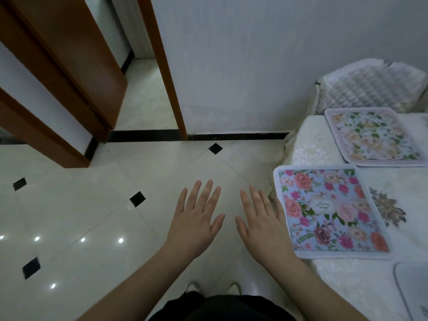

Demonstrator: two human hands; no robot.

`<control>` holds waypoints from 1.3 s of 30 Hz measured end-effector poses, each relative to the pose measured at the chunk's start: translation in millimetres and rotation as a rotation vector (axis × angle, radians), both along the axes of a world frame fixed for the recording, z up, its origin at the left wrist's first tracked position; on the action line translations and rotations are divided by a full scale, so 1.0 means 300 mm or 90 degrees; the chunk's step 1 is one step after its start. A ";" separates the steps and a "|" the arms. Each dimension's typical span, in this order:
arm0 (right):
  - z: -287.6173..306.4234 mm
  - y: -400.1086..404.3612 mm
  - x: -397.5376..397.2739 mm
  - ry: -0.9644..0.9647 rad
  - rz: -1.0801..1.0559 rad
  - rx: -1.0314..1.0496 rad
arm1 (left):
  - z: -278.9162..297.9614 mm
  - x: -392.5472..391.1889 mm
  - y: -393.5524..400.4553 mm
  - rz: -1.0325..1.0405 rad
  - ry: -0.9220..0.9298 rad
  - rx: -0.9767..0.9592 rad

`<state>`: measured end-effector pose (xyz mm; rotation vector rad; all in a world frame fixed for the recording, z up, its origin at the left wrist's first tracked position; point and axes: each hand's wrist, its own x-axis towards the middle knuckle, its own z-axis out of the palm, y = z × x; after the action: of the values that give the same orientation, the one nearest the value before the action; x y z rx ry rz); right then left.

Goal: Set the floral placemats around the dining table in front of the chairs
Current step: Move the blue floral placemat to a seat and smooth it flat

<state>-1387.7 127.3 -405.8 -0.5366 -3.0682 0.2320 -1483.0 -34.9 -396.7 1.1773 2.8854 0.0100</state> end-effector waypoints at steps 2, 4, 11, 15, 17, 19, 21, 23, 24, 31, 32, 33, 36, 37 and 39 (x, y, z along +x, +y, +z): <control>-0.006 0.040 -0.017 0.007 -0.033 0.007 | -0.004 -0.043 0.060 -0.034 -0.002 -0.001; -0.012 0.078 -0.028 0.011 -0.068 0.008 | -0.007 -0.084 0.120 -0.072 0.006 0.001; -0.032 0.174 -0.092 0.007 -0.193 0.025 | -0.032 -0.244 0.306 -0.199 0.009 0.028; -0.047 0.208 -0.158 -0.009 -0.276 0.038 | -0.053 -0.365 0.407 -0.280 -0.011 0.049; -0.049 0.219 -0.181 -0.015 -0.321 0.041 | -0.044 -0.415 0.456 -0.323 -0.018 0.066; -0.050 0.227 -0.208 -0.016 -0.354 0.046 | -0.031 -0.459 0.506 -0.369 -0.020 0.086; -0.050 0.219 -0.238 -0.019 -0.373 0.045 | -0.029 -0.497 0.539 -0.409 -0.022 0.099; -0.051 0.212 -0.267 -0.013 -0.402 0.049 | -0.034 -0.531 0.570 -0.455 -0.024 0.097; -0.049 0.209 -0.275 -0.013 -0.425 0.054 | -0.041 -0.543 0.590 -0.478 -0.024 0.096; -0.064 0.240 -0.198 -0.016 -0.580 0.071 | -0.100 -0.531 0.763 -0.585 -0.046 0.064; -0.071 0.249 -0.179 -0.018 -0.603 0.070 | -0.108 -0.515 0.787 -0.603 -0.048 0.065; -0.078 0.259 -0.158 -0.021 -0.624 0.069 | -0.118 -0.496 0.811 -0.626 -0.050 0.067; -0.110 0.291 -0.097 -0.020 -0.668 0.059 | -0.151 -0.433 0.888 -0.695 -0.040 0.048; -0.123 0.303 -0.077 -0.019 -0.678 0.057 | -0.160 -0.413 0.914 -0.710 -0.034 0.040; -0.148 0.326 -0.042 -0.019 -0.698 0.040 | -0.167 -0.377 0.962 -0.732 -0.037 0.011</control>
<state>-1400.3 225.0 -450.3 -2.0229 -2.3021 0.0822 -1596.0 253.7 -446.9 2.5215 1.7547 0.0434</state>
